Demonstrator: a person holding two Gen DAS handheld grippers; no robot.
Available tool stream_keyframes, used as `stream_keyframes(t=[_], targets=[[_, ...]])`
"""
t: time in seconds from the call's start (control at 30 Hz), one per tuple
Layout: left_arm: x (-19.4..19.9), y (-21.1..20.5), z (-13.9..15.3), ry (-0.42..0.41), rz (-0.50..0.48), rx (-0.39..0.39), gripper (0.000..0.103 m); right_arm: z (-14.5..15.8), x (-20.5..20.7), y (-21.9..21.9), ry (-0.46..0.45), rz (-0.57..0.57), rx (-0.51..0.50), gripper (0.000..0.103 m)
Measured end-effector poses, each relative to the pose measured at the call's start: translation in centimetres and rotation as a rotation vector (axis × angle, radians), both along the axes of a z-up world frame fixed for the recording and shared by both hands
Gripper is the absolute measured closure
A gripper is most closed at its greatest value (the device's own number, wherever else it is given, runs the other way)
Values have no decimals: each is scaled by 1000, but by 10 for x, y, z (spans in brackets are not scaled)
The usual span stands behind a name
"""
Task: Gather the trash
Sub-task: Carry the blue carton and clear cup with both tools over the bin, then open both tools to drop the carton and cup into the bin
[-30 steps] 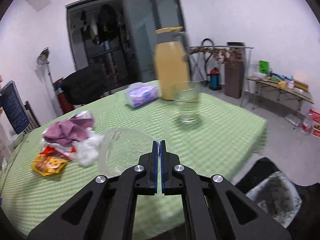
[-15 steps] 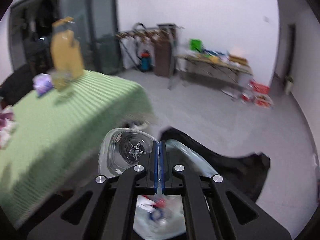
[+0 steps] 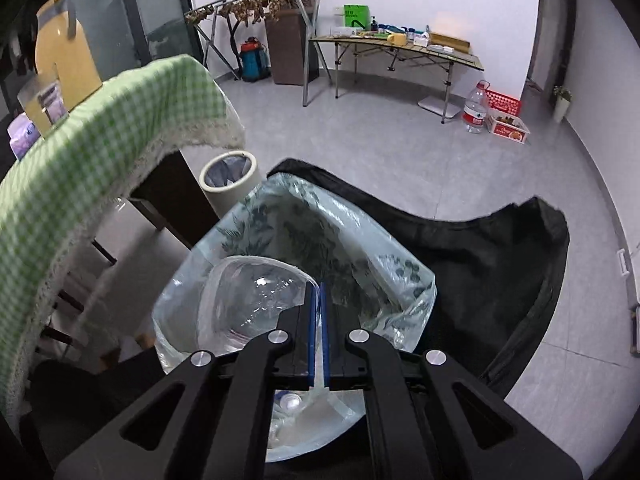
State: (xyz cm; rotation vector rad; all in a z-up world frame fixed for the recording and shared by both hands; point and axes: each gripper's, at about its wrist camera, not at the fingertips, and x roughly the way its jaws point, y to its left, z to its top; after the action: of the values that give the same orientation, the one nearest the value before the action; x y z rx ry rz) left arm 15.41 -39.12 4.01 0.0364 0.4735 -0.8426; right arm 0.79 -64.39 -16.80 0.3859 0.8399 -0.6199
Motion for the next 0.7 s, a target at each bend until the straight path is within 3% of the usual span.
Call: stream_keyframes(t=[0.13, 0.23, 0.27, 0.3, 0.37, 0.5, 0.7], targets=[[-3, -29, -14, 19, -47, 13, 32, -12, 1, -14, 11, -59, -10, 100], [-7, -49, -24, 33, -80, 25, 32, -14, 2, -26, 7, -147, -71, 96], [-8, -56, -27, 36, -93, 28, 32, -16, 2, -29, 16, -163, -73, 81], [-10, -61, -30, 40, -107, 30, 32, -20, 4, -31, 25, -169, -64, 58], [-15, -75, -40, 45, -135, 41, 32, -21, 0, -33, -2, -187, -50, 44], [-19, -99, -58, 82, -182, 50, 32, -19, -12, -32, -48, -232, -35, 44], [-28, -146, -94, 131, -268, 86, 32, -2, -50, -36, -194, -331, 36, 44]])
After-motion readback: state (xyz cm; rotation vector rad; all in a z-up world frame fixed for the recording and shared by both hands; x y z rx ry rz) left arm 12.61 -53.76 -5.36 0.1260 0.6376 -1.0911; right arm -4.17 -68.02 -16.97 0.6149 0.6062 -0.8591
